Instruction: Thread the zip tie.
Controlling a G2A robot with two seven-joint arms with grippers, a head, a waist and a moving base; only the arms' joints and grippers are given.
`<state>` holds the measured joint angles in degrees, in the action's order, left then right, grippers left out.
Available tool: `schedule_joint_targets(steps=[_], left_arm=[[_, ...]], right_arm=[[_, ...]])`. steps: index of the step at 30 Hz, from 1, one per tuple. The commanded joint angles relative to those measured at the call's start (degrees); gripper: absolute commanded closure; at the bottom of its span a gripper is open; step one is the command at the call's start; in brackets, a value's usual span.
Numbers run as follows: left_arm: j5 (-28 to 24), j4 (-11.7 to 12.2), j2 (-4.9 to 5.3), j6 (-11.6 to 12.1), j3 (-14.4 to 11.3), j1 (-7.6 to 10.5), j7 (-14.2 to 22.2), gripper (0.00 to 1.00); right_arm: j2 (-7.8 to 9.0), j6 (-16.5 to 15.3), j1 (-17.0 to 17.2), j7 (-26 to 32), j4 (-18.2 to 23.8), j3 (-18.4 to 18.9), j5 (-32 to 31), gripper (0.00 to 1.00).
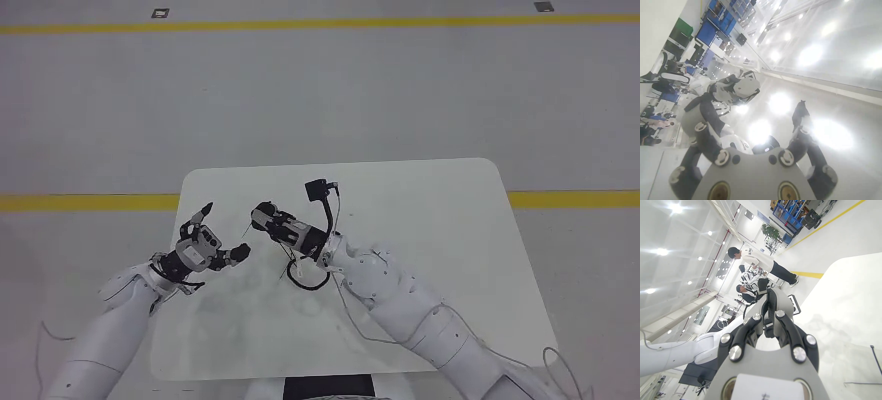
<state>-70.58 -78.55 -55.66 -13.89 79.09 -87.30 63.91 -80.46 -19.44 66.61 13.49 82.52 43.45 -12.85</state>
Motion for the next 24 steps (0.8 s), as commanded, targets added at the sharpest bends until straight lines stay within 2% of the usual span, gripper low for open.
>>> schedule_joint_targets(steps=[1, 4, 6, 8, 9, 12, 17, 21, 24], left_arm=[[-0.5, -0.8, -0.18, 0.2, -0.5, -0.19, -1.2, 0.00], [-0.5, -1.1, -0.32, 0.7, -0.9, -0.44, -2.0, 0.00], [-0.5, -1.3, -0.43, 1.1, -1.2, -0.53, -2.4, 0.16], [-0.3, -1.4, -0.52, 1.5, -1.4, -0.55, -2.8, 0.40], [-0.3, -1.5, -0.56, 1.7, -1.5, -0.55, -2.9, 0.47], [0.0, -1.6, -0.67, 2.8, -1.7, -0.63, -3.0, 0.58], [-0.2, -1.4, -0.82, 2.6, -2.0, -0.49, -2.8, 0.67], [-0.1, -1.2, -0.86, 2.0, -2.1, -0.29, -2.5, 0.62], [0.2, -1.1, -0.88, 2.0, -2.2, -0.20, -2.3, 0.64]], right_arm=[[-0.01, 0.1, 0.7, -0.6, 0.7, -0.1, -1.0, 1.00], [-0.14, 1.0, 1.1, -1.7, 0.9, -0.2, -2.5, 1.00], [-0.32, 1.4, 1.2, -2.3, 1.0, -0.4, -3.1, 1.00], [-0.51, 1.6, 1.2, -2.8, 0.9, -0.6, -3.4, 1.00], [-0.59, 1.6, 1.2, -3.1, 0.9, -0.6, -3.6, 1.00], [-0.82, 1.7, 1.3, -4.2, 0.6, -0.6, -4.1, 1.00], [-1.12, 1.4, 1.4, -5.0, 0.0, -0.6, -4.7, 1.00], [-1.32, 1.3, 1.6, -5.1, -0.3, -0.5, -5.1, 1.00], [-1.46, 1.4, 1.5, -5.1, -0.5, -0.5, -5.5, 1.00]])
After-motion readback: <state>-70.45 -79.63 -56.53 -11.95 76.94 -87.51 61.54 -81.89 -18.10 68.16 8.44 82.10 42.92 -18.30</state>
